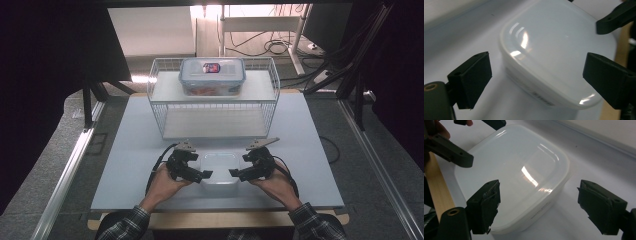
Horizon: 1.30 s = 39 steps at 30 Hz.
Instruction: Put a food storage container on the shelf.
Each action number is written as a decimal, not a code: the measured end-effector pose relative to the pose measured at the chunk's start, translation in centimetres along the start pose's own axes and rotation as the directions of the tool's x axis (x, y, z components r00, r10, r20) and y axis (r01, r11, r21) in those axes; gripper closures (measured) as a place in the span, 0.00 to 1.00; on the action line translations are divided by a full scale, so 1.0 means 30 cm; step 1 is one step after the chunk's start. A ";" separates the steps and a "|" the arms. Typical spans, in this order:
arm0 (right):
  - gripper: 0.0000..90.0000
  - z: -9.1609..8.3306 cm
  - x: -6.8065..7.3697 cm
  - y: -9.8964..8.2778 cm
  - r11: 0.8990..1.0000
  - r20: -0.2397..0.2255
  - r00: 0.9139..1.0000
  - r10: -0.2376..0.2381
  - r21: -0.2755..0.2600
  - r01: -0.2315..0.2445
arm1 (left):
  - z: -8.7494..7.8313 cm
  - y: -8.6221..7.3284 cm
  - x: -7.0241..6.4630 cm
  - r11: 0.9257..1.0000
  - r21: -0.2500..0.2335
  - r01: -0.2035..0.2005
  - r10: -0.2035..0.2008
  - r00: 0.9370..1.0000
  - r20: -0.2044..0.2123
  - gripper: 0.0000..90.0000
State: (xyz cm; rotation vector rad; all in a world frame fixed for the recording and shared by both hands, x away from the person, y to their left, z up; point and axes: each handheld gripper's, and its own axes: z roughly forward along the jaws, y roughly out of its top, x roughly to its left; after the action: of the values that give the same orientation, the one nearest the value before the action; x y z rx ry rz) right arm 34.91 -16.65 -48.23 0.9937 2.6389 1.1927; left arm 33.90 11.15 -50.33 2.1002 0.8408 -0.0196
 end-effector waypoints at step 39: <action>0.88 -0.079 0.015 -0.017 0.967 0.012 0.985 0.172 -0.191 -0.167 | -0.111 -0.023 -0.011 0.967 -0.205 0.153 -0.171 0.983 -0.072 0.87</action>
State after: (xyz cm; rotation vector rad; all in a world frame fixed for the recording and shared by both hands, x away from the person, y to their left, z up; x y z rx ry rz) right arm 33.55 -18.15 -46.86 1.2092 2.4029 1.4223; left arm 32.35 13.65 -48.59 1.8524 1.0247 0.0691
